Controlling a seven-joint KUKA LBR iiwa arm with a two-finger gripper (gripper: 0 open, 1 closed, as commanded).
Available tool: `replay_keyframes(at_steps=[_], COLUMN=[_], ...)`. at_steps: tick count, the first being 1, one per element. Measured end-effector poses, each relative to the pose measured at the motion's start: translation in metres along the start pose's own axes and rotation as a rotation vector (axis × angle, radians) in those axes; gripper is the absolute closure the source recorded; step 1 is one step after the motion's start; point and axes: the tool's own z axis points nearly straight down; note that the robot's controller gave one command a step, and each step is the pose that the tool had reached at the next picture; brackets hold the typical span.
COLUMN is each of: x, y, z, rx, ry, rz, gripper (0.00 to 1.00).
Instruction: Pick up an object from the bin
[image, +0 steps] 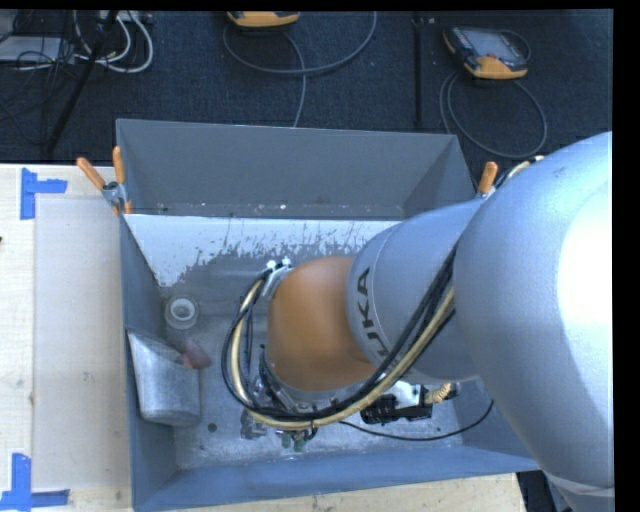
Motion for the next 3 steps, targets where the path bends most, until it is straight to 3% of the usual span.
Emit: replay_keyframes(at_steps=[1,2,3], x=[-0.002,-0.026,-0.074], y=[0.0,-0.065,-0.094], z=[-0.002,-0.035,-0.025], rx=[-0.003,-0.001,-0.003], ry=[-0.004,-0.009,-0.008], rz=[0.005,-0.291,-0.039], gripper=[0.0,0.0,0.0])
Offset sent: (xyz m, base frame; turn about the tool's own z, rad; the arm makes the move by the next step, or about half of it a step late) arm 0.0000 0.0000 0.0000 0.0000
